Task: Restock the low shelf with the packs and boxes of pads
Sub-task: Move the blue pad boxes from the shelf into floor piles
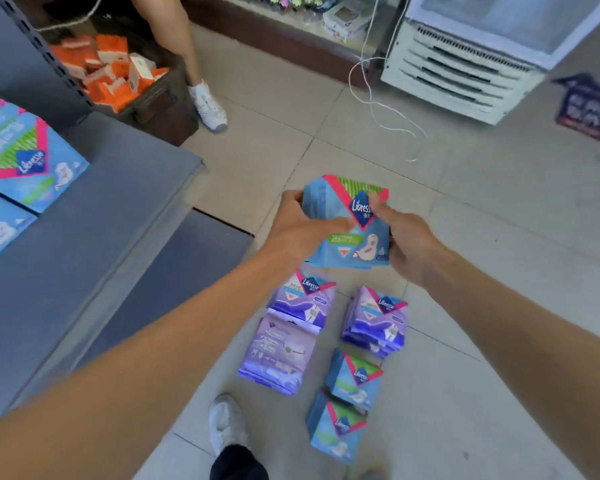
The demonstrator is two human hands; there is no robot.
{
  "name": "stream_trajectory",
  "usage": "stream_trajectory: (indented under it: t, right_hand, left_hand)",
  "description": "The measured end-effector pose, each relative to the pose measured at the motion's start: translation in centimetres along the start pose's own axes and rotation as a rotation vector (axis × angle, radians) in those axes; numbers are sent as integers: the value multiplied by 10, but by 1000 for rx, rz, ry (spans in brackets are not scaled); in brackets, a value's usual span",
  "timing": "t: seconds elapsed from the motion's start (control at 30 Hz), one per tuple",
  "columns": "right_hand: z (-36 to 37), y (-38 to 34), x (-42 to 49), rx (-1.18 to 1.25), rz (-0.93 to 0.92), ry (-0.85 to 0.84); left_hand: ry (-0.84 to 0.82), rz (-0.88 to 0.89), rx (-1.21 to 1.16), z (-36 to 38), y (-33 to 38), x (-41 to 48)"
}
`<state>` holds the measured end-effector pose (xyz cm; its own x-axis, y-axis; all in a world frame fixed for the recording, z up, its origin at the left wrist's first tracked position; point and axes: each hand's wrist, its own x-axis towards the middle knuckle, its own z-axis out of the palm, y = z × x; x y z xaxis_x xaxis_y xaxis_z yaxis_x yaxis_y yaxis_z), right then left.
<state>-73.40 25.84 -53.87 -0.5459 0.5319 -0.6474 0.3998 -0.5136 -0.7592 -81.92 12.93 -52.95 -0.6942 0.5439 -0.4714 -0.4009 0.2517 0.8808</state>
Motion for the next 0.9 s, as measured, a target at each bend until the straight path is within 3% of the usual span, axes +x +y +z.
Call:
stream_trajectory:
  t: [0.17,0.47,0.63,0.9]
  right_hand:
    - [-127,33,-27,118,56,73]
    - [-315,166,-52,-2,116,294]
    - [-357,273,-33,72,227,327]
    - [-366,441,35,106,378,292]
  left_hand:
    - [-82,-2,186,115,-51,-9]
    - [-248,-202,257,276,-220,-59]
    - [-220,-313,369,307,-331,-67]
    - [-162,-407,591,296,-496,-39]
